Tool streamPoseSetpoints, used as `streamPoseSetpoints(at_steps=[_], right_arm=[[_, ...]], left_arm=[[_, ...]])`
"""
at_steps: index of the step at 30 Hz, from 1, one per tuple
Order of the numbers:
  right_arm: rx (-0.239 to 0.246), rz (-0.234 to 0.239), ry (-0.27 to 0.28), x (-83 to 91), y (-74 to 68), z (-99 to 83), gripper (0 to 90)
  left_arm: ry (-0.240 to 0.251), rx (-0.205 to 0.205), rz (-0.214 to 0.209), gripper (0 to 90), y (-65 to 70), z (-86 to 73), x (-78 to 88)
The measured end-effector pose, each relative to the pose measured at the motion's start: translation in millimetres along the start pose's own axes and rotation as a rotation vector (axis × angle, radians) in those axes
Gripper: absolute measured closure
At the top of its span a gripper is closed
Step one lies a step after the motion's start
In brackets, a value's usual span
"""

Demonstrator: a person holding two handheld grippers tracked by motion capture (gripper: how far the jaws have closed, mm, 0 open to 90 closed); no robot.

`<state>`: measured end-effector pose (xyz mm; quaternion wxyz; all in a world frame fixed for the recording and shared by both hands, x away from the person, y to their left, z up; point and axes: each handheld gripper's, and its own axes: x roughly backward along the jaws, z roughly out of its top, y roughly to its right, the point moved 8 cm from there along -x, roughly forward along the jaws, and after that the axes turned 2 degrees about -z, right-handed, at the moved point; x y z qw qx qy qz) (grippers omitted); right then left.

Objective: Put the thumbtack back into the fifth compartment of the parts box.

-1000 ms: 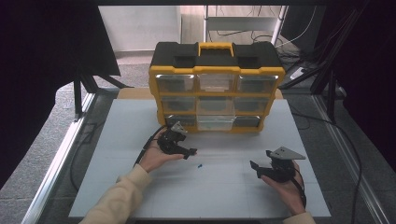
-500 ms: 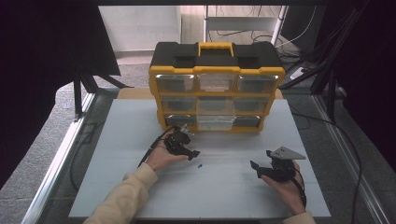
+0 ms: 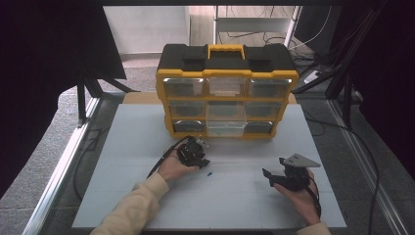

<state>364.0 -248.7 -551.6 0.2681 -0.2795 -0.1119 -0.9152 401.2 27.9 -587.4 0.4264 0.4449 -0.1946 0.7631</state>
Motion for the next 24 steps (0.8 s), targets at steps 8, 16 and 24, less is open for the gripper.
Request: streamPoseSetpoints(at_steps=[8,16,24], right_arm=[[0.002,-0.001,-0.001,0.1,-0.1,0.0,21.2],[-0.003,-0.003,-0.002,0.2,0.1,-0.2,21.2],[-0.003,-0.007,-0.001,0.4,0.7,-0.1,21.2]], left_arm=[[-0.005,0.01,-0.016,82.2,1.5,0.0,0.1],[0.024,0.032,-0.02,82.6,0.8,-0.7,3.2],[0.143,0.095,-0.071,82.8,-0.2,-0.9,28.7]])
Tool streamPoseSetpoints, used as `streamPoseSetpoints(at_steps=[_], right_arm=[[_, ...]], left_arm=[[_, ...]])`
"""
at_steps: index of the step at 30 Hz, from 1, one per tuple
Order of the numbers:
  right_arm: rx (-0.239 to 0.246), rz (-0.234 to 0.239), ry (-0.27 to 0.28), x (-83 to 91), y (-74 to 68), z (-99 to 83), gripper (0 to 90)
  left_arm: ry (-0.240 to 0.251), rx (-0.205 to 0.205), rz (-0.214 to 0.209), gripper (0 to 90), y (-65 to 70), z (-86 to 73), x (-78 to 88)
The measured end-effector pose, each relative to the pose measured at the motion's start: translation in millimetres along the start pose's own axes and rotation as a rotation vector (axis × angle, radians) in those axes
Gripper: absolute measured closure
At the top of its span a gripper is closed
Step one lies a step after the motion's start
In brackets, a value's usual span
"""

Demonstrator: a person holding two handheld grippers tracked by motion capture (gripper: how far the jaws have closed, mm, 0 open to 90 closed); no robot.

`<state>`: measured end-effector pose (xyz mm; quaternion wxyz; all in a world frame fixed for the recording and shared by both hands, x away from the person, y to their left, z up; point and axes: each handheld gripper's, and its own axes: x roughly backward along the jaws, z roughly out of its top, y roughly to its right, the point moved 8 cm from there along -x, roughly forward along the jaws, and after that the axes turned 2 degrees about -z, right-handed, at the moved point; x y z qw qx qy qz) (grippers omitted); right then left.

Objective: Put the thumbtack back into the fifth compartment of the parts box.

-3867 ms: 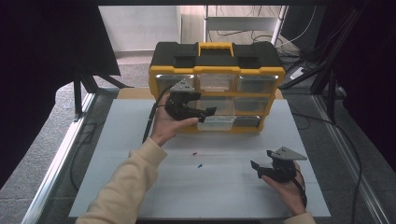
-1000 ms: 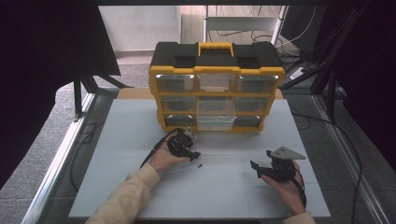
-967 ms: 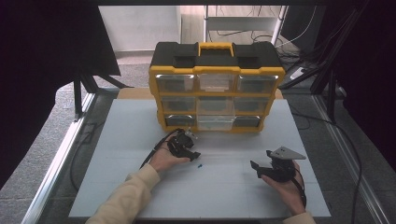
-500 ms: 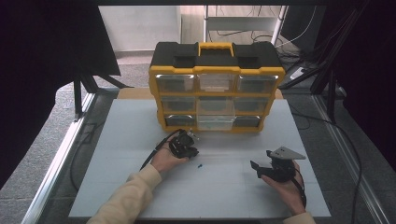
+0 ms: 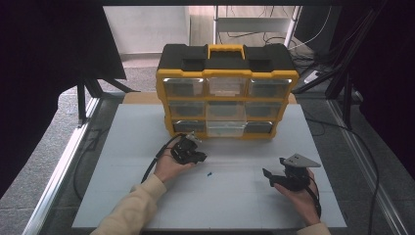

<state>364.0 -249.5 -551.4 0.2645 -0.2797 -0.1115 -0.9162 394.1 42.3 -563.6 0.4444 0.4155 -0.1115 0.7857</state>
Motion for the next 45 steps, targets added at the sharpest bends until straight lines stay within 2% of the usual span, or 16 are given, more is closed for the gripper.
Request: streamPoseSetpoints(at_steps=[3,9,18,24,29,35,45], right_arm=[[0.0,0.001,0.0,-0.3,0.2,0.2,21.2],[-0.001,-0.002,0.0,-0.4,-0.3,0.2,21.2],[-0.004,-0.003,-0.001,-0.5,-0.1,0.0,21.2],[0.001,-0.002,-0.001,-0.3,-0.4,0.2,21.2],[-0.002,-0.001,-0.002,-0.4,-0.3,0.0,21.1],[-0.001,0.0,-0.002,-0.1,-0.4,-0.1,21.1],[-0.005,-0.001,-0.005,-0.2,-0.3,-0.3,21.1]], left_arm=[[0.049,0.018,-0.007,82.7,1.5,0.0,12.7],[0.128,0.037,0.012,82.7,1.2,-0.1,37.4],[0.221,0.037,0.023,82.7,1.7,4.0,66.9],[0.263,0.037,0.029,82.8,7.3,9.4,82.1],[0.318,0.029,0.026,82.8,12.7,15.8,95.6],[0.361,0.002,0.032,82.8,18.7,23.7,110.7],[0.422,0.002,0.044,82.8,19.4,38.6,132.4]])
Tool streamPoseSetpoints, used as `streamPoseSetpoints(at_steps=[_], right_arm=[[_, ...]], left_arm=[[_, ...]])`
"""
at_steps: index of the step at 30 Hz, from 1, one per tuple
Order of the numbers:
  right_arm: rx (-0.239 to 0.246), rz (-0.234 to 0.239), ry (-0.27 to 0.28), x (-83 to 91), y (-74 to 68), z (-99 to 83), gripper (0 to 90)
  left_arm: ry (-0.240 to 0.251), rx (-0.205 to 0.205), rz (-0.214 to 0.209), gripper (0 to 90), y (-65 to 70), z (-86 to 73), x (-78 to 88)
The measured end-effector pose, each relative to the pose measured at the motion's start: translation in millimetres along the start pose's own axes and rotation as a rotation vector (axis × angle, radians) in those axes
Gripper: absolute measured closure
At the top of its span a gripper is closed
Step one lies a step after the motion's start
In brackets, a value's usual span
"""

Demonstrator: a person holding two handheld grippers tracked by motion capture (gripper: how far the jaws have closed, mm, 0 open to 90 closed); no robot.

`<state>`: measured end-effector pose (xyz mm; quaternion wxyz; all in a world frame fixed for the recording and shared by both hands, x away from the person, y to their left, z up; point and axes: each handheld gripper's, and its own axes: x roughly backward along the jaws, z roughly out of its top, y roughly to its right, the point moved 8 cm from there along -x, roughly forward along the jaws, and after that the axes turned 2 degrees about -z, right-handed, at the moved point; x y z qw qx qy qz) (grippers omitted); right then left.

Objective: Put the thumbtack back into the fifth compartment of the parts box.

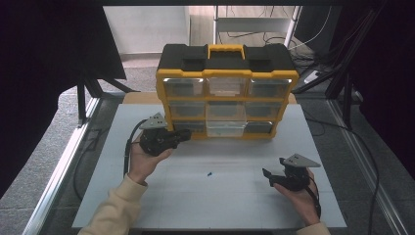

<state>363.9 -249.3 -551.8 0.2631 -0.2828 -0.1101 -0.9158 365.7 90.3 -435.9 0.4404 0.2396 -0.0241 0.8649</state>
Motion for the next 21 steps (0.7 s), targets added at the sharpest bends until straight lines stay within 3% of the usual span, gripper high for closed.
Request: streamPoseSetpoints(at_steps=[8,21], right_arm=[[-0.001,0.001,0.003,0.0,0.2,0.1,21.1],[-0.002,0.003,0.006,0.3,0.5,0.5,21.1]], left_arm=[[0.043,0.01,-0.002,82.8,-1.1,20.6,8.6],[0.039,-0.017,-0.008,82.8,3.1,51.4,-1.6]])
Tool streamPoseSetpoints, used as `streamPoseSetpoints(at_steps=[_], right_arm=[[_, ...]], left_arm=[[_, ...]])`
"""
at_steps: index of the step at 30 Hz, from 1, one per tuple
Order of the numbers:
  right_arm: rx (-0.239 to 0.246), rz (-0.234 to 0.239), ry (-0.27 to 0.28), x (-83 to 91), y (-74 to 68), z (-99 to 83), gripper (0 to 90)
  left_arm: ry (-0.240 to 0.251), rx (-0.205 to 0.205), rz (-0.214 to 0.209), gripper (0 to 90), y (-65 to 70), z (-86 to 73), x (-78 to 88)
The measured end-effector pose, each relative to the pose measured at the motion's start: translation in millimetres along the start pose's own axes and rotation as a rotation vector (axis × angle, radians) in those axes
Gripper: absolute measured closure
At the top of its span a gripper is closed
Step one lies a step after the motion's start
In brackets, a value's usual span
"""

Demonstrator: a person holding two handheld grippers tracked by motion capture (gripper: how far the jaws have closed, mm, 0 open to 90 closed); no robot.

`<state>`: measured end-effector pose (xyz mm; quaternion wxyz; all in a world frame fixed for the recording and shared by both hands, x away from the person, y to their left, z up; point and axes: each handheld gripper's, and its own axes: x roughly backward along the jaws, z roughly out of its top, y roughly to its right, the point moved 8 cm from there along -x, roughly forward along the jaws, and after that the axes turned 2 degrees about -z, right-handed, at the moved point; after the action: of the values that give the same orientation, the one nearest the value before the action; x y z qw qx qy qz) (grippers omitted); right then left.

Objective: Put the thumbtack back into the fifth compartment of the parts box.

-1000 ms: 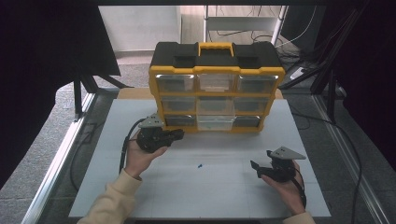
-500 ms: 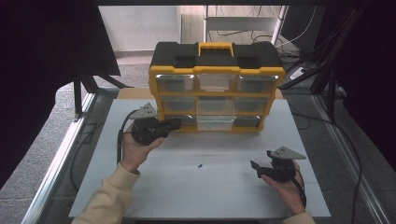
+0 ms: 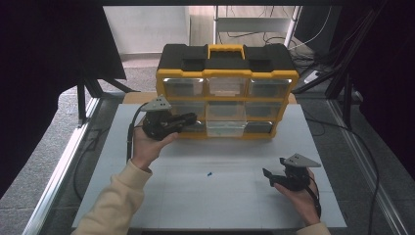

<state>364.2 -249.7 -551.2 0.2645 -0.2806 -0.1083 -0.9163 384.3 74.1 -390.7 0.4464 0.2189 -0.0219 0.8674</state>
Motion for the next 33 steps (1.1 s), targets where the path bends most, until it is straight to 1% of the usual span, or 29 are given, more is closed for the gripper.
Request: streamPoseSetpoints(at_steps=[4,6,9,16,18,20,22,26,30,33], right_arm=[[0.0,0.001,0.002,0.4,0.3,0.2,21.1],[-0.004,-0.005,0.005,0.9,1.1,0.6,21.1],[-0.01,0.001,0.004,0.9,1.0,0.6,21.1],[-0.003,-0.002,0.002,0.6,1.3,0.4,21.1],[-0.006,0.002,0.002,0.6,1.1,0.4,21.1],[-0.003,-0.001,0.003,0.7,1.1,0.6,21.2],[-0.004,0.004,0.003,0.4,0.3,0.5,21.1],[-0.004,-0.001,0.0,0.4,0.9,0.1,21.1],[-0.003,0.002,0.0,0.2,0.8,-0.1,21.1],[-0.001,0.003,0.0,0.2,0.6,-0.1,21.1]], left_arm=[[-0.011,-0.007,0.002,82.8,0.6,5.9,-8.1],[-0.022,-0.008,0.004,82.7,-0.6,7.0,-13.6],[-0.031,-0.012,0.012,82.7,-3.1,7.8,-21.7],[-0.048,-0.004,0.009,82.7,-4.3,11.3,-38.2],[-0.049,-0.003,0.01,82.7,-3.9,13.4,-41.8],[-0.049,-0.005,0.005,82.7,-3.3,15.7,-45.0],[-0.048,-0.001,-0.002,82.7,-2.5,17.9,-48.4],[-0.046,0.005,-0.01,82.7,-1.9,23.0,-54.3],[-0.051,0.008,-0.008,82.7,-2.0,26.8,-58.8],[-0.059,0.001,-0.006,82.7,-1.8,27.4,-62.9]])
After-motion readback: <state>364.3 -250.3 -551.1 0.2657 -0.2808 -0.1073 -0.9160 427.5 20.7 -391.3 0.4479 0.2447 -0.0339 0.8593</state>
